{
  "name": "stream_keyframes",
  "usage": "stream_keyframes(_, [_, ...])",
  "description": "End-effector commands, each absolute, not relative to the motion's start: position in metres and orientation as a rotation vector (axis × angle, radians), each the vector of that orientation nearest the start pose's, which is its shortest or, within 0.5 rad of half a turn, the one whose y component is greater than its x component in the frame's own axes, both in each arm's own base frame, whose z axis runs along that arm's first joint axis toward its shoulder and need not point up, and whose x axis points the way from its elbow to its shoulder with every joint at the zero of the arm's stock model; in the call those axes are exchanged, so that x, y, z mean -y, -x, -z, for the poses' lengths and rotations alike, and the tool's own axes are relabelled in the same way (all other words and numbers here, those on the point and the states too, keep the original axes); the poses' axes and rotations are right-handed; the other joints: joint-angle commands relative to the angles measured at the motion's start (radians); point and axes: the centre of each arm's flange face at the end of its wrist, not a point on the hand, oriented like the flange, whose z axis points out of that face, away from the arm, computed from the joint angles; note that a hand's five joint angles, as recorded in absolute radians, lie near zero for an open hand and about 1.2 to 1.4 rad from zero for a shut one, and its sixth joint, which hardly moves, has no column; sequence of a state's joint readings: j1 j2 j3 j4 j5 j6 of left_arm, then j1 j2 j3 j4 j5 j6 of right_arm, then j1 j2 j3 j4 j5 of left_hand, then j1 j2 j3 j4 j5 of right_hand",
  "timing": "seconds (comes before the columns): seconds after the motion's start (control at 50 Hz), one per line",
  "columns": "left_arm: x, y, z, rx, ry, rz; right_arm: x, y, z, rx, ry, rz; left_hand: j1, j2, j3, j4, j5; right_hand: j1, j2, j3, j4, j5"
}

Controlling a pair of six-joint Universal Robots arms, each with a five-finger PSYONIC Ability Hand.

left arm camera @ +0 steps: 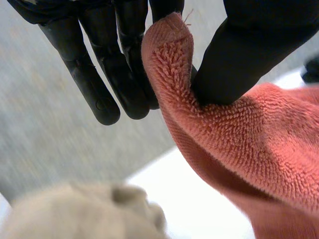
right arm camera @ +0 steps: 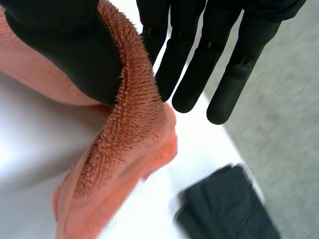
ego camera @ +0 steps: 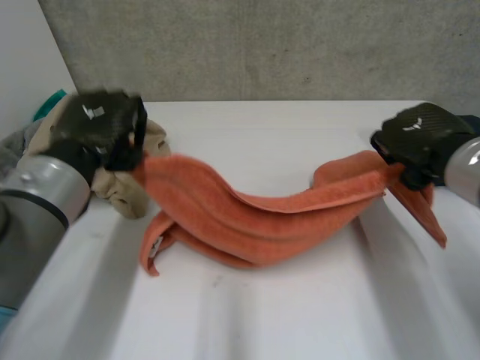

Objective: Fold the laundry.

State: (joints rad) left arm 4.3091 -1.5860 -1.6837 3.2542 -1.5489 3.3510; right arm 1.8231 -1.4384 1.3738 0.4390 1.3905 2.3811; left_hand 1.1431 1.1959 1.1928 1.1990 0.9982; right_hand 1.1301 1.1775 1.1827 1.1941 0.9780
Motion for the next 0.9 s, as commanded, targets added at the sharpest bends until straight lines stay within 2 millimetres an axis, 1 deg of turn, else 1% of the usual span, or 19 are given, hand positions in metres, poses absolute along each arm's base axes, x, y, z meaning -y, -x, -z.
stream_keyframes(0.02, [0.248,0.247,-0.218,-2.356,-0.871,2.020,0.262,-0.190,-0.288,-2.457,1.580,1.607,0.253,0.200,0.203,0.197,0.224,0.266,0.219,0.214,0.202,0.244])
stream_keyframes(0.12, [0.280,0.266,-0.228,-2.207,-0.870,2.169,0.303,-0.195,-0.262,-2.454,1.565,1.672,0.253,0.200,0.203,0.197,0.224,0.266,0.219,0.214,0.202,0.244])
stream_keyframes(0.18, [0.310,0.276,-0.257,-2.022,-0.791,2.366,0.339,-0.199,-0.262,-2.407,1.467,1.897,0.253,0.200,0.203,0.197,0.224,0.266,0.219,0.214,0.202,0.244])
stream_keyframes(0.22, [0.325,0.281,-0.279,-1.899,-0.734,2.484,0.366,-0.199,-0.280,-2.340,1.308,2.157,0.253,0.200,0.203,0.197,0.224,0.266,0.219,0.214,0.202,0.244])
stream_keyframes(0.24, [0.335,0.285,-0.305,-1.755,-0.677,2.597,0.373,-0.200,-0.289,-2.305,1.256,2.243,0.253,0.200,0.203,0.197,0.224,0.266,0.219,0.214,0.202,0.244])
stream_keyframes(0.28, [0.341,0.287,-0.333,-1.608,-0.615,2.701,0.387,-0.203,-0.318,-2.139,1.085,2.512,0.253,0.200,0.203,0.197,0.224,0.266,0.219,0.214,0.202,0.244])
stream_keyframes(0.3, [0.346,0.285,-0.358,-1.476,-0.546,2.789,0.390,-0.205,-0.328,-2.064,1.031,2.592,0.253,0.200,0.203,0.197,0.224,0.266,0.219,0.214,0.202,0.244])
stream_keyframes(0.38, [0.347,0.284,-0.399,-1.218,-0.427,2.925,0.388,-0.215,-0.380,-1.616,0.824,2.924,0.253,0.200,0.203,0.197,0.224,0.266,0.219,0.214,0.202,0.244])
stream_keyframes(0.44, [0.346,0.284,-0.403,-1.178,-0.407,2.943,0.381,-0.216,-0.399,-1.428,0.782,3.029,0.253,0.200,0.203,0.197,0.224,0.266,0.219,0.214,0.202,0.244])
stream_keyframes(0.48, [0.345,0.285,-0.396,-1.225,-0.431,2.923,0.376,-0.217,-0.398,-1.436,0.832,2.990,0.253,0.200,0.203,0.197,0.224,0.266,0.219,0.214,0.202,0.244])
stream_keyframes(0.5, [0.344,0.285,-0.377,-1.337,-0.471,2.866,0.374,-0.217,-0.389,-1.516,0.864,2.926,0.253,0.200,0.203,0.197,0.224,0.266,0.219,0.214,0.202,0.244])
stream_keyframes(0.54, [0.342,0.284,-0.367,-1.395,-0.494,2.835,0.369,-0.218,-0.369,-1.694,0.932,2.769,0.253,0.200,0.203,0.197,0.224,0.266,0.219,0.214,0.202,0.244])
stream_keyframes(0.62, [0.323,0.287,-0.312,-1.703,-0.628,2.662,0.351,-0.226,-0.331,-1.936,1.053,2.459,0.253,0.200,0.203,0.197,0.224,0.266,0.219,0.214,0.202,0.244])
stream_keyframes(0.66, [0.314,0.290,-0.296,-1.785,-0.669,2.620,0.337,-0.236,-0.318,-1.972,1.111,2.350,-0.158,-0.211,-0.207,-0.214,-0.187,0.266,0.219,0.214,0.202,0.244])
stream_keyframes(0.68, [0.301,0.298,-0.279,-1.871,-0.716,2.595,0.334,-0.239,-0.316,-1.971,1.121,2.334,-0.832,-0.885,-0.881,-0.888,-0.861,0.266,0.219,0.214,0.202,0.244])
stream_keyframes(0.7, [0.297,0.302,-0.274,-1.897,-0.730,2.593,0.328,-0.246,-0.313,-1.957,1.136,2.313,-0.961,-1.013,-1.010,-1.017,-0.990,0.266,0.219,0.214,0.202,0.244])
stream_keyframes(0.74, [0.287,0.309,-0.264,-1.972,-0.746,2.599,0.321,-0.251,-0.316,-1.932,1.144,2.310,-0.950,-1.003,-1.000,-1.006,-0.980,0.266,0.219,0.214,0.202,0.244])
stream_keyframes(0.82, [0.288,0.321,-0.248,-2.074,-0.749,2.604,0.284,-0.264,-0.353,-1.758,1.160,2.382,-0.953,-1.006,-1.003,-1.009,-0.983,0.266,0.219,0.214,0.202,0.244])
stream_keyframes(0.9, [0.292,0.338,-0.243,-2.131,-0.770,2.643,0.257,-0.269,-0.376,-1.627,1.174,2.408,-0.956,-1.009,-1.006,-1.012,-0.986,0.266,0.219,0.214,0.202,0.244])
